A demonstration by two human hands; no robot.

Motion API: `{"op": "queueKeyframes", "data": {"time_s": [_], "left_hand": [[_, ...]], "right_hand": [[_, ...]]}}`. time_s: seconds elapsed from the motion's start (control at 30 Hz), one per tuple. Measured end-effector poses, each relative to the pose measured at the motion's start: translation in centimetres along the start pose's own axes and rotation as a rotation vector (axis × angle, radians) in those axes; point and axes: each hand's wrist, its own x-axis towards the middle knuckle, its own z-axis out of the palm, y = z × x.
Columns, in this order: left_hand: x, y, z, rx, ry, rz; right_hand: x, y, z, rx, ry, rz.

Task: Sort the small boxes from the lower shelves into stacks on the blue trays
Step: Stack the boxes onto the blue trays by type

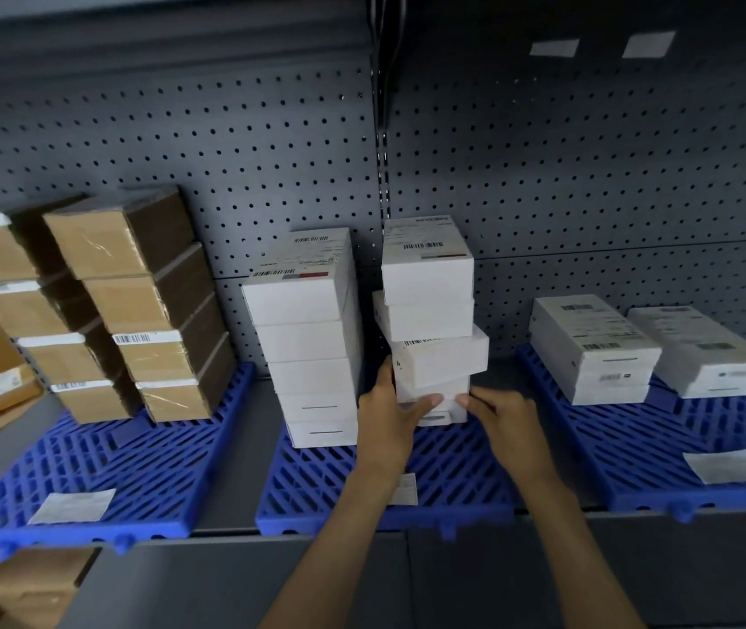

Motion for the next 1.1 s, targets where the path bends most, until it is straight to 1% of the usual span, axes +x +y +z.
{"op": "queueKeyframes", "data": {"time_s": [0.13, 0.37, 0.6, 0.8, 0.93, 1.1], "left_hand": [[0.1, -0.1, 0.2, 0.058, 0.024, 0.024], [-1.1, 0.1, 0.3, 0.1, 0.065, 0.053], [-1.9, -0.4, 0.2, 0.135, 0.076, 0.051], [-1.9, -0.2, 0.1, 0.173, 0.054, 0.061], [-1.9, 0.0, 0.2, 0.199, 0.038, 0.066], [-2.0, 0.2, 0.0, 0.22, 0.029, 0.07]], "right_hand": [[-0.1, 0.0, -0.1, -0.014, 0.015, -0.042], [-0.7, -0.1, -1.1, -0.007, -0.005, -0.069], [-2.0, -0.2, -1.5, -0.042, 0.015, -0.108], [-2.1, -0.5, -1.5, -0.046, 0.011, -0.093], [-2.0, -0.9, -1.7, -0.017, -0.002, -0.051], [-2.6, -1.1, -1.7, 0.03, 0.012, -0.054]]}}
